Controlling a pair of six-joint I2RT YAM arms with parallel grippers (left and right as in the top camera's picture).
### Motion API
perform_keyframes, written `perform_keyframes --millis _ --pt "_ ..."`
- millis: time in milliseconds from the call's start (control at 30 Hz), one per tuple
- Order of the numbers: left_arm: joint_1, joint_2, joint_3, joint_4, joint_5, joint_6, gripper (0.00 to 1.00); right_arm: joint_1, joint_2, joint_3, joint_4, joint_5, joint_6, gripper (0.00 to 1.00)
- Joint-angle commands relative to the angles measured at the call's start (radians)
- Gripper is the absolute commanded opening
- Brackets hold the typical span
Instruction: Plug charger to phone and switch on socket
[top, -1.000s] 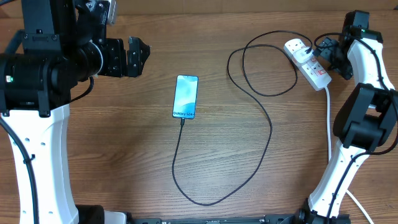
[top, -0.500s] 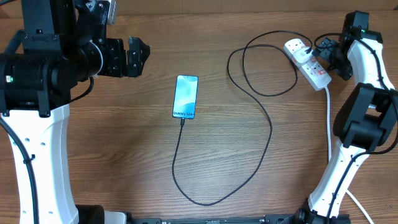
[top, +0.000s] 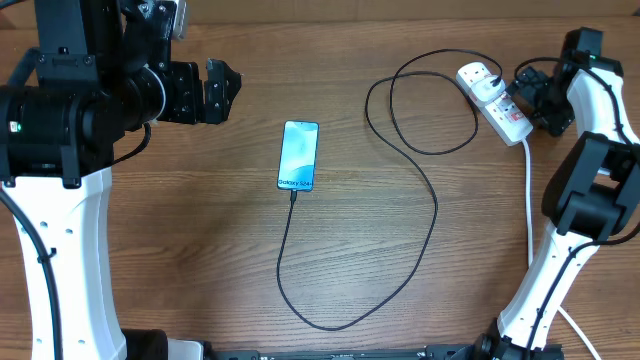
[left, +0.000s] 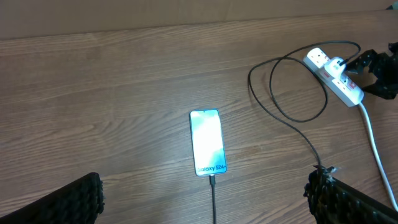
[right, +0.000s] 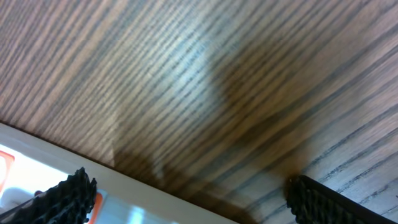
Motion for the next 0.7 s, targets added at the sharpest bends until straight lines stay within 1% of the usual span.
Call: perform_keyframes --millis 0,100,200,667 --pt "-0.007 0.002 0.002 0.001 -0.006 -0.006 1.00 -0.006 0.028 0.003 -0.014 -0.083 -0.015 1.00" --pt "-0.007 0.002 0.002 0.001 -0.006 -0.006 1.00 -0.006 0.028 0.003 -0.015 -0.134 -0.057 1.00" --pt "-0.007 0.002 0.002 0.001 -0.006 -0.006 1.00 -0.006 0.028 0.004 -0.021 -0.149 -0.056 1.00" --pt "-0.007 0.002 0.002 0.001 -0.006 -0.006 0.99 -0.006 0.028 0.004 -0.039 -0.132 -0.059 1.00"
